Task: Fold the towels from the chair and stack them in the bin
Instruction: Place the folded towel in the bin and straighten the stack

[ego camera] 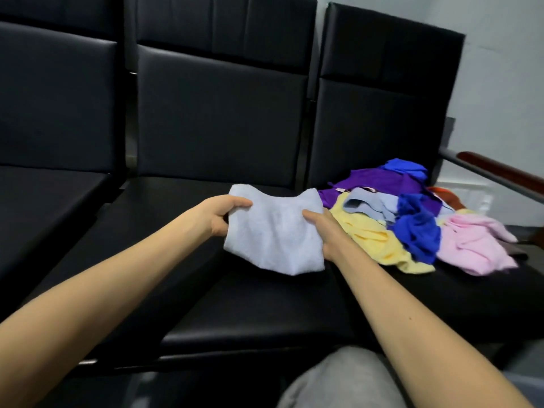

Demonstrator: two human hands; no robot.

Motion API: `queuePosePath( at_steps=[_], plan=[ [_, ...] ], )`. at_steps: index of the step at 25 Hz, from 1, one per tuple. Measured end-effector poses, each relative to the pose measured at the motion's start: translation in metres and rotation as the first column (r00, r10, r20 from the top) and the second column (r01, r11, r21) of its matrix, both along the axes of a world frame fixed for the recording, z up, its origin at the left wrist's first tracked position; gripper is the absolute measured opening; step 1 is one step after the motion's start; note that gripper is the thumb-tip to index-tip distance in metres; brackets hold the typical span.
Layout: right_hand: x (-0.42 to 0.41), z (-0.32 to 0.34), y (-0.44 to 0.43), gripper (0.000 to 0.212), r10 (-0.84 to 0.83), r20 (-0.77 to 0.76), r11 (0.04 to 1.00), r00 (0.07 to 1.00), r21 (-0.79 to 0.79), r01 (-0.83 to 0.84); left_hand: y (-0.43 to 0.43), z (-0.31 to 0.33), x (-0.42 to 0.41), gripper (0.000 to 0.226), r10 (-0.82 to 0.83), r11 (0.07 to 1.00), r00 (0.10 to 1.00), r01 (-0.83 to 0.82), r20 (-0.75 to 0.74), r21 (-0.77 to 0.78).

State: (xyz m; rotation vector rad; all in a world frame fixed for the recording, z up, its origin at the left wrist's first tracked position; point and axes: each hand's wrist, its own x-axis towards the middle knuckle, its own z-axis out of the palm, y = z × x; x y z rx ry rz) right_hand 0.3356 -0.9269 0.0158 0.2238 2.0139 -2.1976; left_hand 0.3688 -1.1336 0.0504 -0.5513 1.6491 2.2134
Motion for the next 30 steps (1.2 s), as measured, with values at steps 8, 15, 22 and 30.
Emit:
queuePosePath(
  at_steps=[8,15,22,30],
  plan=[
    [0.055,0.015,0.122,0.041,-0.163,0.063,0.986,0.985,-0.022,0.164,0.136,0.036,0.024,0.02,-0.259,0.959,0.961,0.268,-0.093,0.092],
    [0.152,0.013,0.248,0.036,-0.314,0.03,0.95,0.949,0.014,0.313,0.278,0.009,0.067,0.02,-0.396,0.918,0.917,0.397,-0.038,0.022],
    [0.215,-0.082,0.331,0.043,-0.38,0.182,0.921,0.907,0.173,0.35,0.369,-0.111,0.132,0.033,-0.447,0.895,0.872,0.438,0.201,0.091],
    [0.234,-0.141,0.337,0.035,-0.464,0.256,0.88,0.848,0.241,0.408,0.374,-0.175,0.135,0.044,-0.466,0.858,0.829,0.509,0.308,-0.073]
  ],
)
